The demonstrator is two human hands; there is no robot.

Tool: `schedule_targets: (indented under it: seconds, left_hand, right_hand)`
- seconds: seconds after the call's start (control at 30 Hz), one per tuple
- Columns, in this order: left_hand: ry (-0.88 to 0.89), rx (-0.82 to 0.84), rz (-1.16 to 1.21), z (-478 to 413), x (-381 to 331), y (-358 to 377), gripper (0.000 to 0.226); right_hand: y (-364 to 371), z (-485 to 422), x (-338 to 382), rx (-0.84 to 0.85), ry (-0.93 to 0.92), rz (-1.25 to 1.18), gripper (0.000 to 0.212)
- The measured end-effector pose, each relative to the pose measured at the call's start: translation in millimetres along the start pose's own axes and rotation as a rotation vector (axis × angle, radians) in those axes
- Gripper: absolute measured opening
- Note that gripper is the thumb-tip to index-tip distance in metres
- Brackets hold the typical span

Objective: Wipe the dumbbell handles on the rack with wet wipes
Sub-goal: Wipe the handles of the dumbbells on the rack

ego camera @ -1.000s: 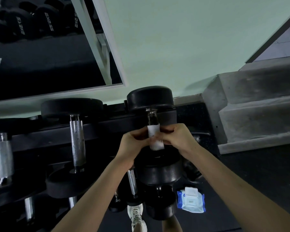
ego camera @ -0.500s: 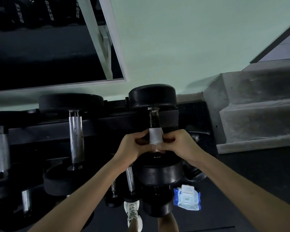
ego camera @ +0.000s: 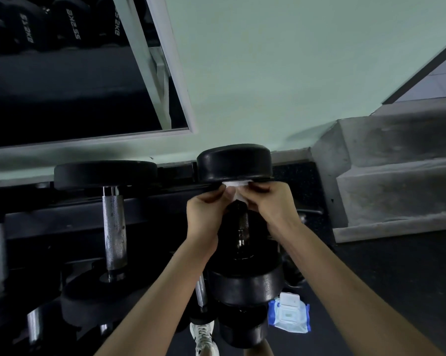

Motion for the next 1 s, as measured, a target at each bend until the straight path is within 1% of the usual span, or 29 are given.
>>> schedule_targets:
  seconds: [0.07,0.1,0.23,0.33,0.4,0.5,0.57,0.63,0.7,0.73,0.83,0.9,1.0]
  left_hand:
    - [0.017,0.0,-0.043,-2,1,1,0.013]
    - [0.017,0.016,-0.054,-2,1,0,0.017]
    - [0.055,0.073,-0.162,-6,-6,-4,0.006]
    - [-0.003,0.044,-0.103,-12,-7,-1,0.004]
    - [-0.002,0.045,-0.122,-9,-3,-3,0.011]
    - [0.061,0.087,-0.233,-4,3,-13,0.012]
    - [0.057,0.093,-0.261,-5,3,-13,0.018]
    - [0.008,0.083,-0.154,-7,-1,-7,0.018]
    - [-0.033,0.088,-0.042,-6,-1,-1,0.014]
    - [-0.032,0.099,-0.042,-3,2,-3,0.019]
    - [-0.006,0.13,-0.118,6,14,-15,0.04]
    - [0.013,0.147,-0.149,6,13,-18,0.046]
    - [0.059,0.168,-0.155,0,7,-14,0.05]
  right_hand:
    - [1,4,-3,-0.013,0.052,-0.038,0.003]
    - [-1,7,-5,-0.008,0.065,-0.039,0.003]
    - [-2,9,1,0.034,0.096,-0.054,0.005]
    - [0,-1,5,0.015,0.119,-0.084,0.006]
    - [-1,6,-1,0.015,0.093,-0.053,0.006]
    - [-12,22,-9,0.053,0.022,0.047,0.007]
    - [-11,22,-5,0.082,0.053,0.026,0.014]
    - [-5,12,-1,0.027,0.106,-0.053,0.018]
    - [1,7,1,-0.013,0.103,-0.089,0.013]
    - [0,11,-3,-0.008,0.096,-0.088,0.011]
    - [-12,28,-16,0.064,0.047,-0.032,0.02]
    - [-17,28,-16,0.102,0.008,0.045,0.022]
    - [-15,19,-10,0.149,0.01,0.002,0.023]
Point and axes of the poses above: each hand's wrist, its own z-axis away from the middle knuckle, its own y-axis out of the palm, x = y × z, the point moved 2 cm from there along -z, towards the middle knuckle, and after that the axes turned 13 degrees about -x, right-handed, at the moved point
